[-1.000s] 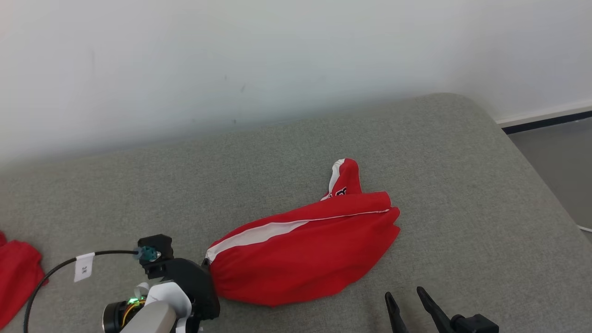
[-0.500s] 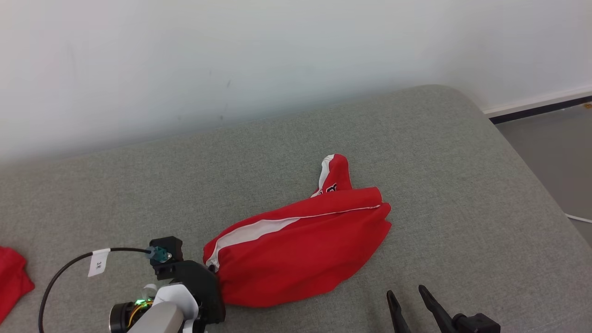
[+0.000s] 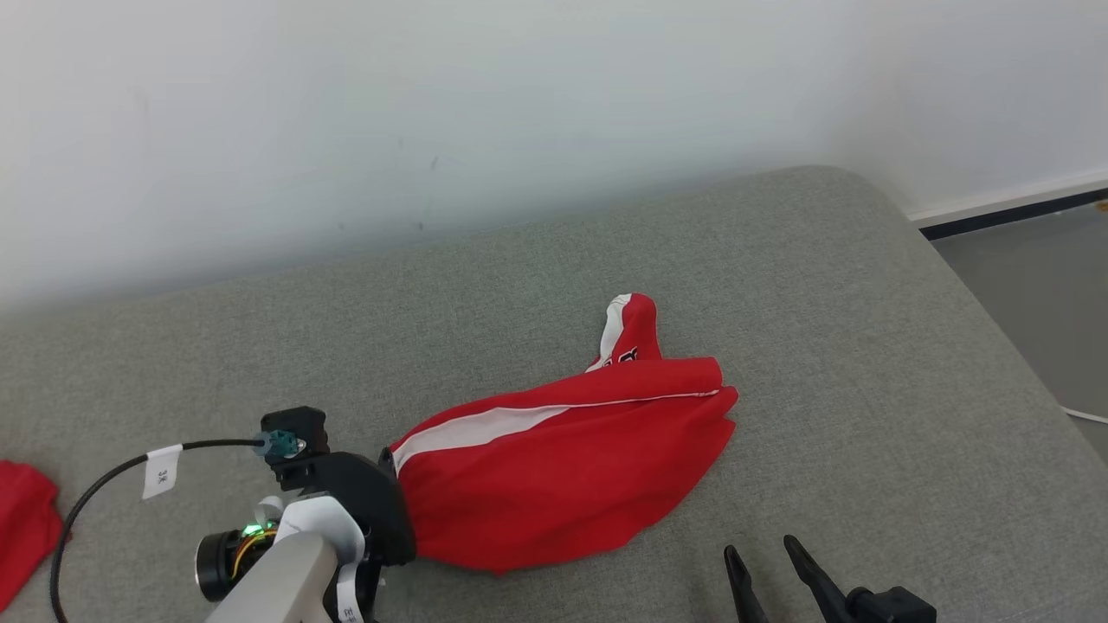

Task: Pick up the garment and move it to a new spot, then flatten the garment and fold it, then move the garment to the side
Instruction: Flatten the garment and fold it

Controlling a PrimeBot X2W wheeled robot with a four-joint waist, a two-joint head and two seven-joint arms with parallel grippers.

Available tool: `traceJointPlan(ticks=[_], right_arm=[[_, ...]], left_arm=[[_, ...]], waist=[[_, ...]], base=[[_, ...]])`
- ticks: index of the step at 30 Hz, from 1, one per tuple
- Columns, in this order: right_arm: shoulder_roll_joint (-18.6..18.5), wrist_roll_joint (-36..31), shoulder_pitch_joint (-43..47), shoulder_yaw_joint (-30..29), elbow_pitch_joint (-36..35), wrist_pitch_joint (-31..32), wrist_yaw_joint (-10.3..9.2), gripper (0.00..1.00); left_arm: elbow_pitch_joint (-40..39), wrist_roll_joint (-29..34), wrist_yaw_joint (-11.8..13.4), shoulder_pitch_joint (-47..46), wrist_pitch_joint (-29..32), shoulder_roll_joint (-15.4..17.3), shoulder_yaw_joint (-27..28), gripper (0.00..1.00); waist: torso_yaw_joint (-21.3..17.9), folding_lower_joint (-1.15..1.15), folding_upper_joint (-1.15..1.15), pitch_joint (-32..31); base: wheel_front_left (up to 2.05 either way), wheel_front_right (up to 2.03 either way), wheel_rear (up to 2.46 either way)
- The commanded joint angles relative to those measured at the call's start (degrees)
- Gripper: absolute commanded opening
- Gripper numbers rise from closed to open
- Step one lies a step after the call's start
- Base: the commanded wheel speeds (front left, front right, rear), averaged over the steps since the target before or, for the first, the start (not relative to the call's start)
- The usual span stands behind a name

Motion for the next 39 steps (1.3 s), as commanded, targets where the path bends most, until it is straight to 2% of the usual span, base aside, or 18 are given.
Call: traceJointPlan(ticks=[1,3,6,11,17,21,25,30,32,33,35,39], right_arm=[[0.0,-0.3,0.3,0.1,-0.3,0.0,0.2,1.0],[0.0,-0.1,0.0,0.5,-0.3,0.1,0.2,1.0],[0.0,0.1,-0.2,0.5,-0.3,-0.1,0.2,1.0],[0.0,0.0,-0.2,0.3,-0.3,-0.2,0.2,1.0],[0.0,0.0,-0.5,0.1,-0.1,-0.4,0.2,1.0],[0.0,0.2,-0.2,0.1,0.1,-0.6,0.2,1.0],[0.0,0.4,-0.8,0.6,0.1,-0.3,0.2,1.0],[0.0,0.2,-0.9,0.7,0.0,-0.5,0.2,1.0],[0.0,0.1,-0.9,0.7,0.0,-0.5,0.2,1.0],[0.0,0.1,-1.0,0.6,0.0,-0.5,0.2,1.0],[0.0,0.0,-1.2,0.6,-0.1,-0.5,0.2,1.0],[0.0,-0.3,-0.9,0.1,-0.4,-0.4,0.2,1.0]], left_arm=[[0.0,0.5,0.5,1.0,0.8,0.4,-0.5,0.98],[0.4,0.7,1.3,1.4,1.8,0.7,-1.0,0.96],[0.2,0.0,1.0,2.0,3.0,0.3,-1.1,0.92],[0.0,-0.6,0.9,2.4,3.4,0.2,-1.0,0.94],[-1.1,-0.7,2.9,1.5,1.3,1.5,0.3,0.93],[-2.4,-1.7,2.1,2.7,2.4,1.0,0.1,0.91],[-2.0,-0.7,3.3,3.3,3.6,1.0,-1.0,0.91],[-0.9,-0.1,3.7,2.7,5.3,1.3,-2.1,0.85],[-0.4,0.0,3.7,2.6,5.4,1.0,-2.4,0.73],[-0.2,-0.1,3.7,2.5,5.4,0.9,-2.4,0.59],[0.1,-0.2,3.7,2.4,5.2,0.8,-2.4,0.44],[0.5,-0.8,3.4,2.5,4.8,0.9,-2.1,0.36]], waist=[[-0.1,0.0,0.0,0.1],[-0.5,0.0,0.0,0.2],[-0.9,0.0,0.0,0.6],[-1.4,0.0,0.0,1.1],[-1.8,0.0,0.0,1.4],[-1.8,0.0,0.0,1.3],[-2.1,0.0,0.0,1.5],[-2.8,0.0,0.0,2.2],[-3.0,0.0,0.0,2.4],[-3.1,0.0,0.0,2.5],[-3.2,0.0,0.0,2.7],[-2.9,0.0,0.0,2.6]], base=[[0.0,0.0,0.0],[0.0,0.0,0.0],[0.0,0.0,0.0],[0.0,0.0,0.0],[0.0,0.0,0.0],[0.0,0.0,0.0],[0.0,0.0,0.0],[0.0,0.0,0.0],[0.0,0.0,0.0],[0.0,0.0,0.0],[0.0,0.0,0.0],[0.0,0.0,0.0]])
